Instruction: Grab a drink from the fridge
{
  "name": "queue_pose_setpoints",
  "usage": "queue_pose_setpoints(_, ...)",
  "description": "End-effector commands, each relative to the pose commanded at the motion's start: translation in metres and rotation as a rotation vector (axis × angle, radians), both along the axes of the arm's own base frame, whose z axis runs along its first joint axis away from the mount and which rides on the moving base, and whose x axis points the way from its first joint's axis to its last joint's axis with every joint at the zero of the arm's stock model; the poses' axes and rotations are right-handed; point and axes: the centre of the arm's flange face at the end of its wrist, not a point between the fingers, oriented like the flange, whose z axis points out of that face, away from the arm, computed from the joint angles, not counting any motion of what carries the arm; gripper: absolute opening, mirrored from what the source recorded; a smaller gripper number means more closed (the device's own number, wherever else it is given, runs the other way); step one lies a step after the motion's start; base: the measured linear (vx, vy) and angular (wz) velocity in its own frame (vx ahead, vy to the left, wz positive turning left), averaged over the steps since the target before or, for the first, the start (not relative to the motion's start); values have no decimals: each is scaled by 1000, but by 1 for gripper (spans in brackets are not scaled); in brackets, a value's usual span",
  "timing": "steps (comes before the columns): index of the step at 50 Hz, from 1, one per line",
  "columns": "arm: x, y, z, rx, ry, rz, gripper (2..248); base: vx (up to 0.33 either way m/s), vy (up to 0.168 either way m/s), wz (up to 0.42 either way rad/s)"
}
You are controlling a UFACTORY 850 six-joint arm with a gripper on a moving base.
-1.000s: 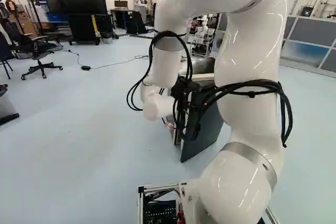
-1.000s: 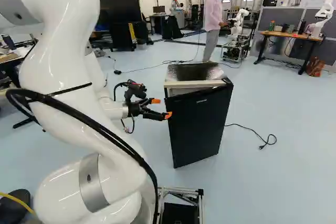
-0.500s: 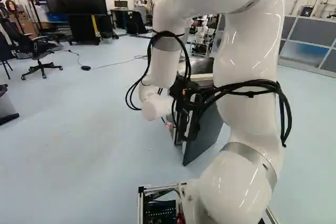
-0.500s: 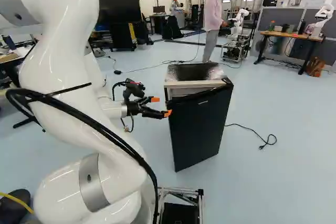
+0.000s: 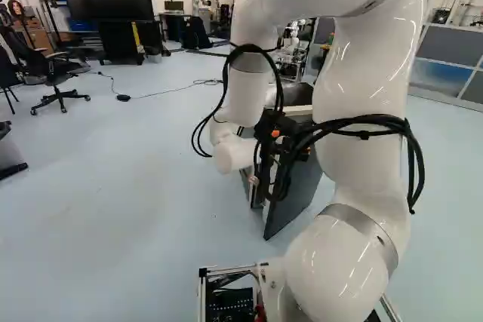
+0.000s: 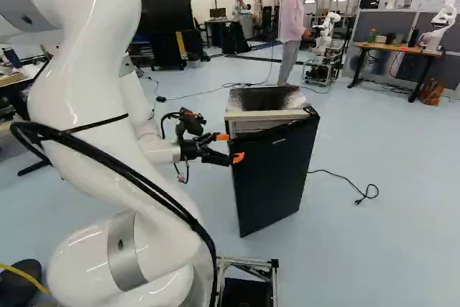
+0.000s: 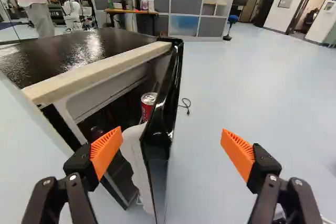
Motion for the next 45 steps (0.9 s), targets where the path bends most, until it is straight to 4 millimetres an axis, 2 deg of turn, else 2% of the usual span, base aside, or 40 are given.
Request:
queue_pose_setpoints(22,-6,-36,-1,3,13,-117,247,0,0,0)
queue_pose_setpoints(45,-24,-77,-8,89,44,-434,247,0,0,0)
